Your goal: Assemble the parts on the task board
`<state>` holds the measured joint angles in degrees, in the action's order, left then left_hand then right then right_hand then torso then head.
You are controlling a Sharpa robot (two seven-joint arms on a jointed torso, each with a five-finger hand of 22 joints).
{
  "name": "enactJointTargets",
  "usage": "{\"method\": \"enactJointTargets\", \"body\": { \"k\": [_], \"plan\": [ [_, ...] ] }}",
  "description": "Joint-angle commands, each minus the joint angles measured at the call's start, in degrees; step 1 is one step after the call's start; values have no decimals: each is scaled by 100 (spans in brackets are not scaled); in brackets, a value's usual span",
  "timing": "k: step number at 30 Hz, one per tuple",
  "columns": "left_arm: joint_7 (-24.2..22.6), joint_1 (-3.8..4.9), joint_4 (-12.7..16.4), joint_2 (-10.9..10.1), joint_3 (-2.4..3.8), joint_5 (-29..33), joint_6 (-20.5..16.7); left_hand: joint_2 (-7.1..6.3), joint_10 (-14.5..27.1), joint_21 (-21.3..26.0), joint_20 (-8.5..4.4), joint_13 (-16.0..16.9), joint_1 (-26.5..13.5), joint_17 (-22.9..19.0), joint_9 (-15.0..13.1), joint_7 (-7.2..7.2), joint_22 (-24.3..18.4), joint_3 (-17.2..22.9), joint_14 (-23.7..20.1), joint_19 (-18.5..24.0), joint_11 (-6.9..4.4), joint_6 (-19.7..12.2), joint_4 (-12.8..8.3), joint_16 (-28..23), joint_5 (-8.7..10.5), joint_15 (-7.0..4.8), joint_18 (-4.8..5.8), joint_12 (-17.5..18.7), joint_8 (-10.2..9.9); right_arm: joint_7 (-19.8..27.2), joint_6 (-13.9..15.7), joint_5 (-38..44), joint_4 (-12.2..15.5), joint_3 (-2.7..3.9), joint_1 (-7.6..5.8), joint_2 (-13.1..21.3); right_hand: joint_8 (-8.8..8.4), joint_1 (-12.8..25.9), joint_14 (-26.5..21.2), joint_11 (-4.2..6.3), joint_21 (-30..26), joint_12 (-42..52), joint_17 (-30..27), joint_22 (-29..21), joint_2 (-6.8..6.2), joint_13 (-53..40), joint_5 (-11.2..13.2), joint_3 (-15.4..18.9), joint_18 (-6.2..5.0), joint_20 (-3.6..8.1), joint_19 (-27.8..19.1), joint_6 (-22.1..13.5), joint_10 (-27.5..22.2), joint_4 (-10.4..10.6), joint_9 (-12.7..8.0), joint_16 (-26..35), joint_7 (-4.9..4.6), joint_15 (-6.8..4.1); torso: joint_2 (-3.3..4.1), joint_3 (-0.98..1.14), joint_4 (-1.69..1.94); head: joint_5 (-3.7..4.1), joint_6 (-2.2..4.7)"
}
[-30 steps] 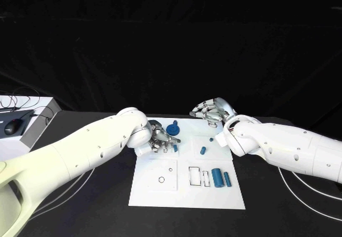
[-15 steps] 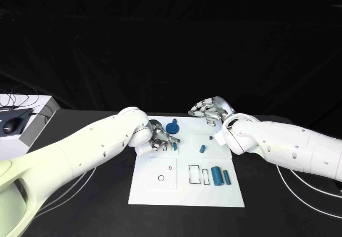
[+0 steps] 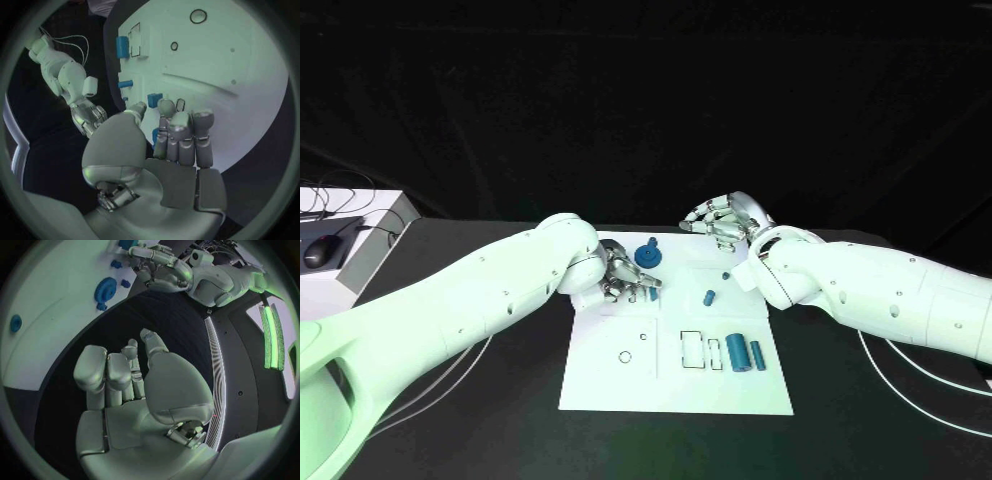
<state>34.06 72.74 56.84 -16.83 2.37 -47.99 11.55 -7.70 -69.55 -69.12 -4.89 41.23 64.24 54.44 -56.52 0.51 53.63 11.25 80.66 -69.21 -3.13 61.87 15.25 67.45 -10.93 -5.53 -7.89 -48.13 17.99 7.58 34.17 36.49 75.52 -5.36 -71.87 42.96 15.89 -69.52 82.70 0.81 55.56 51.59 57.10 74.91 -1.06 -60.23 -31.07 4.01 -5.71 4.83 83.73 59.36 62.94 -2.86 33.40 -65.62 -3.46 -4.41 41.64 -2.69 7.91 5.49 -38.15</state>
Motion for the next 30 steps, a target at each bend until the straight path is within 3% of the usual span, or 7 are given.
{"method": "enactJointTargets", "body": {
  "k": [1,30],
  "plan": [
    [-39,-1,6,33,1,-34,113,-15,-28,6,-3,-10,35,7,-6,-15,8,24,10,-55,-15,19,5,39,14,-43,55,-40,20,0,-92,53,4,1,2,-14,-24,38,20,13,-17,-24,5,725,10,-12,-13,-17,35,60,393,-1,42,-8,19,27,1,-26,10,0,-3,6,-17],
    [-56,-26,-104,116,-14,-35,179,1,-22,9,-4,-20,89,10,-35,-19,61,4,8,-59,-18,19,-61,56,25,-44,61,-60,22,1,-96,54,4,1,2,-33,-28,40,23,15,-25,-32,10,723,15,-16,-12,-17,35,62,394,-1,45,-11,41,27,3,-27,9,6,1,28,-131]
  ]
}}
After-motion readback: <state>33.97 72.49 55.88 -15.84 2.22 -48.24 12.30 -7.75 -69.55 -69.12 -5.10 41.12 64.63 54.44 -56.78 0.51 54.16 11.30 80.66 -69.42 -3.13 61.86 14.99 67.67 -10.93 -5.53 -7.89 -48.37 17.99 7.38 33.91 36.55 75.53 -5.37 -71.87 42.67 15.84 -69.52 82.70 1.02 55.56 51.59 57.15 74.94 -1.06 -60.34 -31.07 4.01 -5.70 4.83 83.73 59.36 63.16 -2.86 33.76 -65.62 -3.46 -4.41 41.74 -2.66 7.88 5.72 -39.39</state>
